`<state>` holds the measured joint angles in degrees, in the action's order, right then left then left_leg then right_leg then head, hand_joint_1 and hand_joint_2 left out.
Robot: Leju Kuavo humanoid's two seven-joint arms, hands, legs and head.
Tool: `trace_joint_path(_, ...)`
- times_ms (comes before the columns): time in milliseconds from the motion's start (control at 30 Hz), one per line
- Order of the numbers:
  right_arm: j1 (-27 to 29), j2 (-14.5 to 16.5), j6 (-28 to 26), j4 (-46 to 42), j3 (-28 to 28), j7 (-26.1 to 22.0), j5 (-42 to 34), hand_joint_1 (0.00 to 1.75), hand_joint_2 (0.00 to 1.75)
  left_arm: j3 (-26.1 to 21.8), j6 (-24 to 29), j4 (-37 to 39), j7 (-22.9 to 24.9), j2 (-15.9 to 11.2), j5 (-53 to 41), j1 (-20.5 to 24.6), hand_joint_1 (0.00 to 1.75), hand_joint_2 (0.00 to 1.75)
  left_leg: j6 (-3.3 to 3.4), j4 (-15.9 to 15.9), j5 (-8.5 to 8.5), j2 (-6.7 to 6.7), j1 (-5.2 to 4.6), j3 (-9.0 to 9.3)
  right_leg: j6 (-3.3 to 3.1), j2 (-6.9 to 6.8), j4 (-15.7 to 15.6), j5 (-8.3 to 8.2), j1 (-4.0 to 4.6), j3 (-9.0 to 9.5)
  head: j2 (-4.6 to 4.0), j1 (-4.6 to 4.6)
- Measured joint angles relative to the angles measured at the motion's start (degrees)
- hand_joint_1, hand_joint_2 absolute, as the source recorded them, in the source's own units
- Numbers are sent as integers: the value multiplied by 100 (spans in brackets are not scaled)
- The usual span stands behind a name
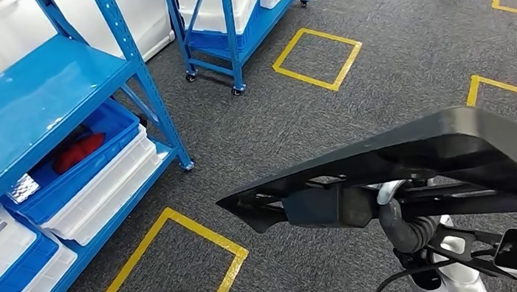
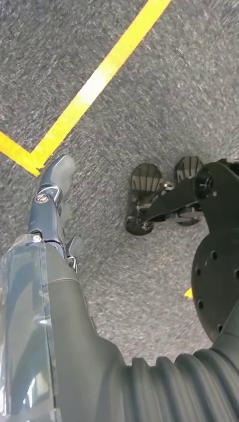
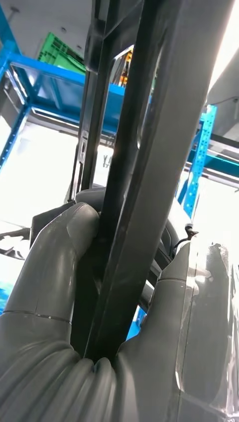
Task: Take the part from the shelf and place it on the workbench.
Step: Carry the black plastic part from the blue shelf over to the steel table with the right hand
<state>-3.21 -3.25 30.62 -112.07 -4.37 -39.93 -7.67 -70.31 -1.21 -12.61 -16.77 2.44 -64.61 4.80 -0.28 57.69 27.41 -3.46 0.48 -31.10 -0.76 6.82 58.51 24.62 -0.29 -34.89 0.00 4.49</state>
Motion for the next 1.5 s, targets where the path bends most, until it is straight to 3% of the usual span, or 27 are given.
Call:
trace_joint_path(33, 24, 3, 15, -34, 23, 0, -11, 171, 175, 10, 8, 0, 10, 6, 0, 6, 0, 175, 29, -13, -19, 54, 9, 8, 37, 34, -5, -13, -5, -15, 0, 1)
trace_joint_path(100, 30, 2, 23, -75, 62, -2, -56, 171, 175, 24, 38, 1, 38, 20, -2, 18, 0, 175, 102, -73, -64, 182, 32, 32, 89, -162, 141, 85, 14, -93, 0, 0)
trace_joint_path(167, 5, 2, -5, -84, 78, -2, -90, 171, 175, 30, 63, 1, 84, 30, -16, 10, 0, 175, 153, -107, -83, 327, 30, 43, 126, -497, 712, 419, 14, -364, 0, -1)
trace_joint_path(233, 7, 1, -75, -84, 77, -1, -86, 171, 175, 37, 79, 1, 139, 36, -49, -15, 0, 175, 164, -105, -76, 474, 16, 37, 169, -616, 1442, 733, -29, -714, 0, -1)
trace_joint_path(267, 26, -1, -115, -93, 77, 0, -75, 171, 175, 40, 95, 1, 165, 40, -61, -23, 0, 175, 162, -103, -69, 544, 13, 36, 187, -634, 1613, 760, -51, -792, 0, -1)
trace_joint_path(300, 54, -3, -147, -119, 76, 0, -60, 171, 175, 43, 115, 1, 186, 49, -65, -26, 0, 175, 153, -102, -61, 608, 13, 40, 203, -658, 1553, 677, -72, -747, 0, -1)
trace_joint_path(367, 118, -8, -164, -230, 63, 0, 15, 171, 175, 43, 153, 2, 210, 68, -51, -33, 0, 175, 114, -96, -32, 713, 13, 70, 211, -800, 837, 331, -95, -341, 0, -1)
trace_joint_path(433, 152, 0, -162, -381, -9, -1, 141, 171, 175, 42, 182, 1, 216, 82, -32, -44, 0, 175, 46, -77, 12, 805, -14, 98, 163, -969, 170, 135, -64, 18, 0, -1)
trace_joint_path(467, 159, 7, -179, -448, -69, -1, 209, 171, 175, 41, 196, 0, 211, 86, -22, -46, 0, 175, 9, -70, 33, 853, -27, 110, 125, -998, 36, 126, -43, 80, 0, -1)
trace_joint_path(533, 176, 19, -259, -555, -216, -1, 320, 171, 175, 39, 215, 1, 191, 91, 4, -36, 0, 175, -59, -75, 58, 953, -32, 140, 42, -890, 14, 137, -17, 68, 0, -1)
trace_joint_path(600, 175, 19, -390, -636, -365, 0, 339, 171, 175, 36, 214, 2, 145, 96, 27, -17, 0, 175, -124, 35, 168, 847, 0, 123, -32, -784, -15, 121, -23, 79, 0, -1)
trace_joint_path(633, 156, 15, -467, -666, -437, -1, 306, 171, 175, 32, 205, 2, 118, 101, 36, -13, 0, 175, -146, 247, 308, 715, 15, 36, -67, -735, -31, 111, -33, 87, 0, -1)
trace_joint_path(700, 105, -12, -598, -691, -568, -2, 206, 171, 175, 21, 180, 2, 73, 107, 50, -27, 0, 175, -163, 1016, 697, 457, 27, -324, -115, -627, -35, 105, -25, 89, 0, 1)
trace_joint_path(767, 54, -65, -659, -676, -674, -1, 110, 171, 175, 11, 168, 2, 40, 110, 72, -54, 0, 175, -160, 1647, 871, 399, 25, -650, -131, -485, -24, 106, -1, 87, 0, 1)
trace_joint_path(800, 18, -96, -676, -661, -723, 0, 68, 171, 175, 5, 175, 2, 26, 110, 91, -60, 0, 175, -148, 1646, 774, 392, 24, -675, -132, -406, -14, 106, 8, 88, 0, 1)
trace_joint_path(833, -25, -120, -693, -644, -768, 0, 33, 171, 175, -1, 189, 2, 16, 111, 110, -60, 0, 175, -128, 1405, 575, 370, 24, -590, -129, -329, -2, 108, 12, 90, 0, 1)
trace_joint_path(900, -112, -154, -722, -607, -851, 0, -19, 171, 175, -19, 217, 2, 10, 112, 135, -52, 0, 175, -75, 598, 145, 154, 28, -267, -111, -193, 23, 115, 15, 86, 0, 1)
trace_joint_path(933, -150, -165, -740, -583, -887, 1, -36, 171, 175, -27, 227, 2, 10, 113, 137, -50, 0, 175, -56, 286, 31, 30, 29, -145, -89, -132, 36, 113, 11, 72, 0, 1)
trace_joint_path(1000, -200, -187, -777, -531, -943, 3, -60, 171, 175, -36, 240, 2, 9, 114, 133, -49, 0, 175, -25, 52, 0, -102, 18, -56, -20, -20, 39, 91, -12, 28, 0, 1)
trace_joint_path(1067, -211, -215, -815, -479, -973, 4, -75, 171, 175, -38, 253, 2, 4, 118, 118, -36, 0, 175, 28, 0, -38, 7, 13, -31, 57, 27, 28, 70, -36, 1, 0, 1)
trace_joint_path(1133, -220, -249, -856, -435, -987, 4, -97, 171, 175, -38, 259, 2, -4, 125, 93, -23, 0, 175, 106, -71, -84, 142, 29, -5, 104, -221, 247, 214, -16, -109, 0, -1)
trace_joint_path(1200, -224, -266, -888, -395, -1002, 3, -141, 171, 175, -38, 259, 1, -8, 126, 64, -34, 0, 175, 149, -101, -96, 288, 19, 3, 137, -533, 892, 561, -12, -427, 0, -2)
trace_joint_path(1267, -214, -267, -895, -336, -1017, 2, -212, 171, 175, -39, 258, 1, -7, 124, 42, -48, 0, 175, 154, -98, -87, 442, 1, -1, 168, -624, 1529, 782, -40, -747, 0, -1)
trace_joint_path(1300, -218, -267, -897, -297, -1026, 2, -251, 171, 175, -39, 257, 1, -7, 123, 37, -46, 0, 175, 150, -97, -80, 517, -3, 0, 177, -643, 1593, 745, -51, -779, 0, -1)
trace_joint_path(1367, -265, -267, -920, -216, -1062, 9, -325, 171, 175, -39, 256, 2, -10, 123, 33, -30, 0, 175, 128, -89, -59, 652, -5, 16, 180, -741, 1043, 413, -60, -481, 0, -1)
trace_joint_path(1433, -352, -265, -979, -156, -1127, 56, -416, 171, 175, -38, 256, 1, -19, 123, 33, -17, 0, 175, 83, -69, -24, 756, -26, 40, 133, -986, 278, 169, -30, -72, 0, -1)
trace_joint_path(1500, -449, -258, -1051, -112, -1194, 148, -536, 171, 175, -38, 256, 1, -38, 123, 34, -8, 0, 175, 19, -58, 3, 846, -52, 62, 63, -1083, 10, 143, 15, 58, 0, -1)
